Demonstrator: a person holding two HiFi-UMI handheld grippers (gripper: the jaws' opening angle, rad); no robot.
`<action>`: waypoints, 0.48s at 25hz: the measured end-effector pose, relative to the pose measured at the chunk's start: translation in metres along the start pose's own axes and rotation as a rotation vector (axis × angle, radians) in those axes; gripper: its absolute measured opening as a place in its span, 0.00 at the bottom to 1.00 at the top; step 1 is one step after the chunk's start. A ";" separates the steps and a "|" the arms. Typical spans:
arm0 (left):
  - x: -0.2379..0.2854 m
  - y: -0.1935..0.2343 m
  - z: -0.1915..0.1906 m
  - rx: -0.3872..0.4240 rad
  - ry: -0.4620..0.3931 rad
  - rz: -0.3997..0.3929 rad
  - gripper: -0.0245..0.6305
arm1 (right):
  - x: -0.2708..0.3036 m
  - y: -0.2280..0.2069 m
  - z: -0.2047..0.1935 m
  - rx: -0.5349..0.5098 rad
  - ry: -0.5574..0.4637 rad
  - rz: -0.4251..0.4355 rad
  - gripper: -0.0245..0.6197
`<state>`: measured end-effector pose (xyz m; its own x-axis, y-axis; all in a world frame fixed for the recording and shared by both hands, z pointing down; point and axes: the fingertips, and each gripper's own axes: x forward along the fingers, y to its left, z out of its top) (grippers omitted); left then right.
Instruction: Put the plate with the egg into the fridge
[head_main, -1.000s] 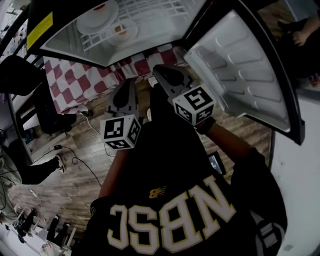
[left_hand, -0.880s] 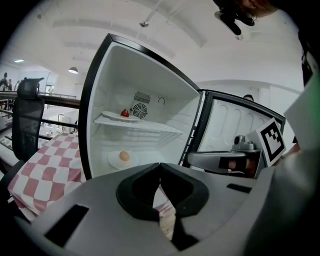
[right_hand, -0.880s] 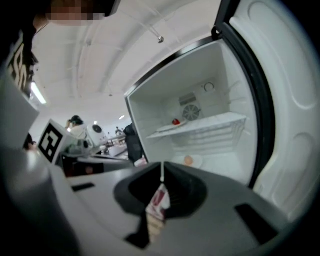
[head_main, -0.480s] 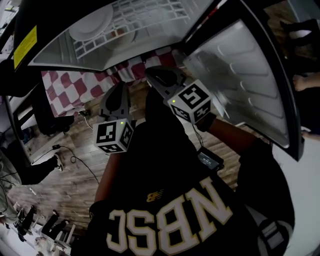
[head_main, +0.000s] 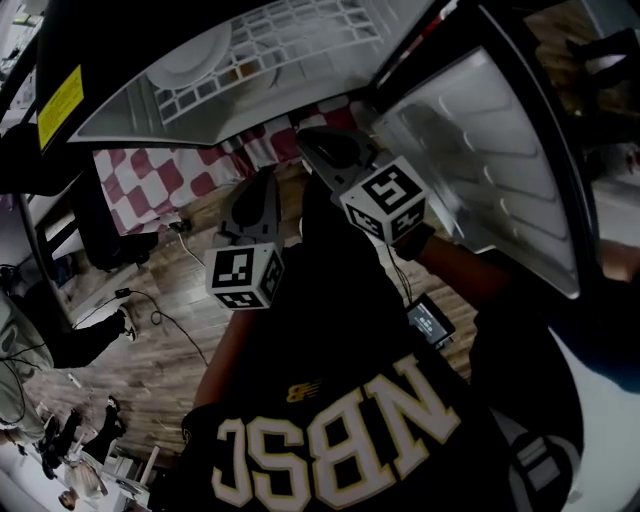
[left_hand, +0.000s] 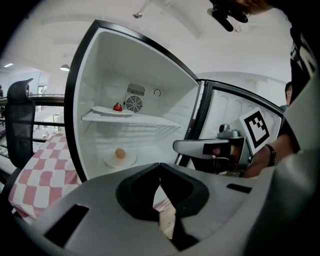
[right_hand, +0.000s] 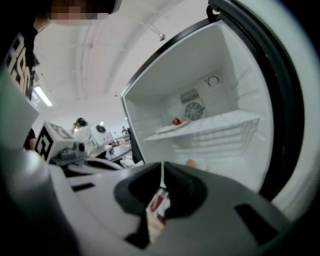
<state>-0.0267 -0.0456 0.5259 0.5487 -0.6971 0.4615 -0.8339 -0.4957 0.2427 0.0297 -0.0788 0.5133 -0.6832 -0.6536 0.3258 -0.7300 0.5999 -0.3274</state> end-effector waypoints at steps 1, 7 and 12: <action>-0.001 -0.001 -0.001 0.002 0.004 -0.002 0.07 | 0.002 0.001 0.001 -0.004 0.001 0.004 0.08; -0.006 0.007 -0.003 -0.017 0.010 0.026 0.07 | 0.010 0.002 0.007 -0.031 0.000 0.019 0.08; -0.008 0.024 0.008 -0.023 -0.021 0.073 0.07 | 0.008 0.001 0.006 -0.067 0.012 -0.006 0.08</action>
<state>-0.0503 -0.0558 0.5212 0.4873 -0.7417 0.4610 -0.8728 -0.4314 0.2284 0.0235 -0.0864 0.5108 -0.6789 -0.6516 0.3383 -0.7332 0.6261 -0.2654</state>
